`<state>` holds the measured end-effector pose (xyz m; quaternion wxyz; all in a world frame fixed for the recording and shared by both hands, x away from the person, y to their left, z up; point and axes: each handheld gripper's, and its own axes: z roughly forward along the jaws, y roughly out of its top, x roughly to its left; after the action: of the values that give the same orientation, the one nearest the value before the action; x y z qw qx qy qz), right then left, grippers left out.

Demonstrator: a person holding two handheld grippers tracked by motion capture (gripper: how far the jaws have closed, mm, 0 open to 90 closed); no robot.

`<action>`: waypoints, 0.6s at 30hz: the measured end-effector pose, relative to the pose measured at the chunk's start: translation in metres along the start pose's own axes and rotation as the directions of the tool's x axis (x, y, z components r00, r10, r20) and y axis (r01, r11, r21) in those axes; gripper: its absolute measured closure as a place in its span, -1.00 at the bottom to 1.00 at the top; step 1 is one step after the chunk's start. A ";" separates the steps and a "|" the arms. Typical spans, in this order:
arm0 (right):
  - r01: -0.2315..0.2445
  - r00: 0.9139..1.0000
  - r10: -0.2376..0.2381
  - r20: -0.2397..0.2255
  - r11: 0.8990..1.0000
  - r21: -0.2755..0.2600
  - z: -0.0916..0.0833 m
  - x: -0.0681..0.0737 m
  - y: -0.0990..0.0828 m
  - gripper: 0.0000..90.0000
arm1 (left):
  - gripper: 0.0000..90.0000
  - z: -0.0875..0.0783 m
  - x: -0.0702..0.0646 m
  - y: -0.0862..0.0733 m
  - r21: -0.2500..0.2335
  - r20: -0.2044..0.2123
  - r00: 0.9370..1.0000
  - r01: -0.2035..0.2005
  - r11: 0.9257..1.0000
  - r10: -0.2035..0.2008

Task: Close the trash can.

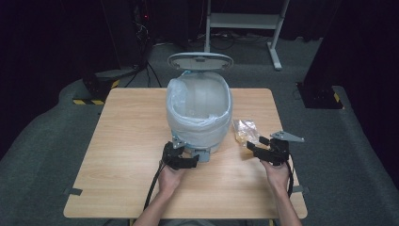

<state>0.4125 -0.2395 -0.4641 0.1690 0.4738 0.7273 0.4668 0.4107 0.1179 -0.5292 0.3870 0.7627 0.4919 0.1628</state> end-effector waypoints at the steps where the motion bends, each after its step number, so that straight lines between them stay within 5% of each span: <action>1: 0.001 1.000 -0.001 0.002 1.000 0.004 0.001 0.000 0.000 -0.24 | -0.79 0.000 0.000 0.000 0.000 0.000 1.000 0.000 1.000 0.000; 18: 0.016 0.999 -0.019 0.036 0.998 0.062 0.027 -0.001 -0.001 -0.23 | -0.79 0.000 0.000 0.000 -0.001 0.000 1.000 -0.003 1.000 0.003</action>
<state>0.4309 -0.2267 -0.4783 0.1718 0.4810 0.7422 0.4339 0.4109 0.1181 -0.5293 0.3872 0.7631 0.4909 0.1638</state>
